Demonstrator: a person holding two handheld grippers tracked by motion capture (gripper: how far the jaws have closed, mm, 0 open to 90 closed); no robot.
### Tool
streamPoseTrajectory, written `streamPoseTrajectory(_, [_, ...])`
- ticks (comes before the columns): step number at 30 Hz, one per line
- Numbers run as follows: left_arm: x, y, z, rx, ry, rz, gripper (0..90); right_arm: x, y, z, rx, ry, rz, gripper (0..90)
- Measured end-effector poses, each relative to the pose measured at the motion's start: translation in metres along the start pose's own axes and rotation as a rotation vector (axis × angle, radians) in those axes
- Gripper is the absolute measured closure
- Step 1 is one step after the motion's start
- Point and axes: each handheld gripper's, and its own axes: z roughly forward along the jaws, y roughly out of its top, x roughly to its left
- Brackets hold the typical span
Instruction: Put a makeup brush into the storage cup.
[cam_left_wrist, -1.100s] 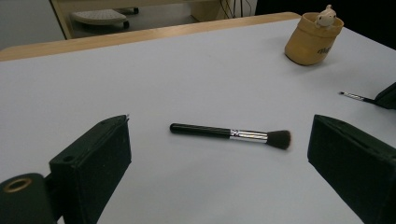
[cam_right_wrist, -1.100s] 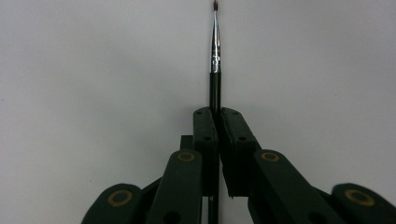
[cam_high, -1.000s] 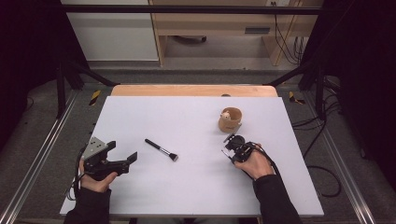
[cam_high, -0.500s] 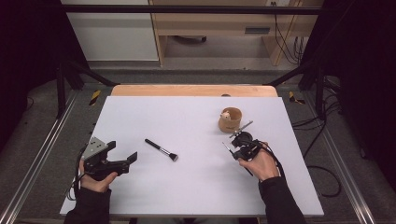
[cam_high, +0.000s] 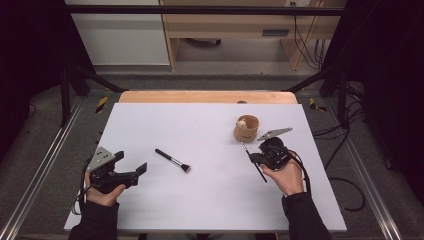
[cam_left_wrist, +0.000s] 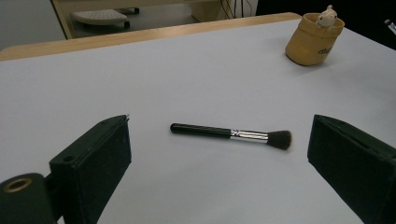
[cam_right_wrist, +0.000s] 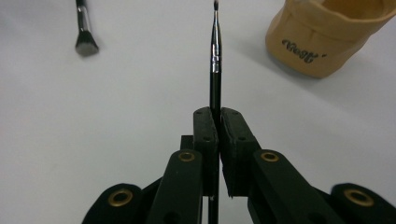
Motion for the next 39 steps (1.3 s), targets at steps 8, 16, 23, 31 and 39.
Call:
streamPoseTrajectory(8, [0.000,0.000,0.000,0.001,0.000,-0.002,5.5,-0.002,-0.001,-0.015,-0.152,0.014,0.033,85.9])
streamPoseTrajectory(16, [0.001,-0.001,0.000,0.002,0.002,-0.002,5.5,-0.004,-0.003,-0.023,-0.276,-0.001,0.064,85.8])
streamPoseTrajectory(23, [0.001,-0.001,0.000,0.002,0.003,-0.003,5.5,-0.007,-0.005,-0.027,-0.367,-0.023,0.089,85.9])
streamPoseTrajectory(31, [0.002,-0.001,0.000,-0.002,0.005,-0.006,5.5,-0.010,-0.002,-0.029,-0.487,-0.063,0.133,85.8])
streamPoseTrajectory(39, [0.002,-0.001,0.000,-0.002,0.006,-0.005,5.5,-0.016,0.005,-0.025,-0.546,-0.104,0.166,85.8])
